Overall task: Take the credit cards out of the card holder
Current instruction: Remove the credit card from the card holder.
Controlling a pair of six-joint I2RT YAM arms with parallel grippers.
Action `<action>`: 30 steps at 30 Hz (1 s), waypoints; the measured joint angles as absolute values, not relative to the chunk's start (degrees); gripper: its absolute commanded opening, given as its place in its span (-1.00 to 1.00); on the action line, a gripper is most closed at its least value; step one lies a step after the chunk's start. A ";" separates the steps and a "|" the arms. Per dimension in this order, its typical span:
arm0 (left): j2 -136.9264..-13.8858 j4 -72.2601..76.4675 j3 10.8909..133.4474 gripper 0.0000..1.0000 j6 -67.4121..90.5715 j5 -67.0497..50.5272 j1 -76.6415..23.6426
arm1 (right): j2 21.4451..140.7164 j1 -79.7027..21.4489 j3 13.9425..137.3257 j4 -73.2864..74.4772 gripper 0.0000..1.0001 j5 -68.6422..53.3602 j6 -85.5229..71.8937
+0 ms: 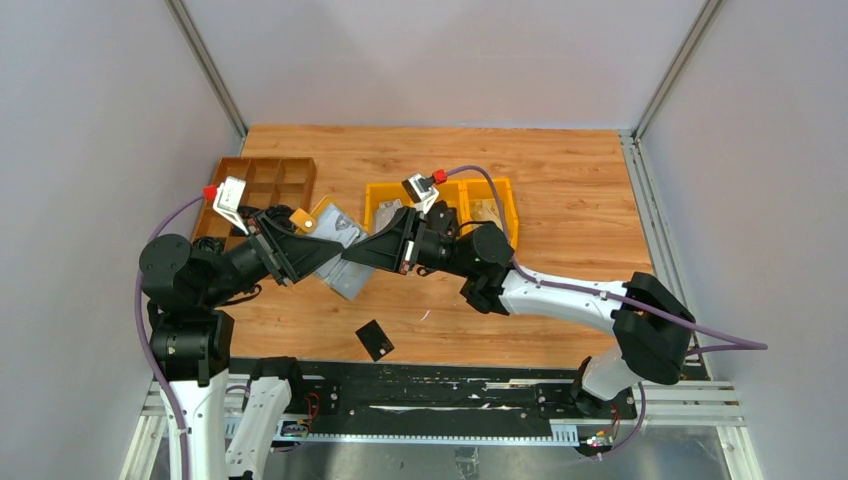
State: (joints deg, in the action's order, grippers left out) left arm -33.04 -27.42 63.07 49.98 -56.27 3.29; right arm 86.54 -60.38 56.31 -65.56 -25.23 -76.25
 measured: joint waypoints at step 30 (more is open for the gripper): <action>-33.71 -27.03 63.31 -1.00 51.40 -56.88 3.38 | 84.77 -61.12 53.01 -70.89 -0.56 -23.83 -77.03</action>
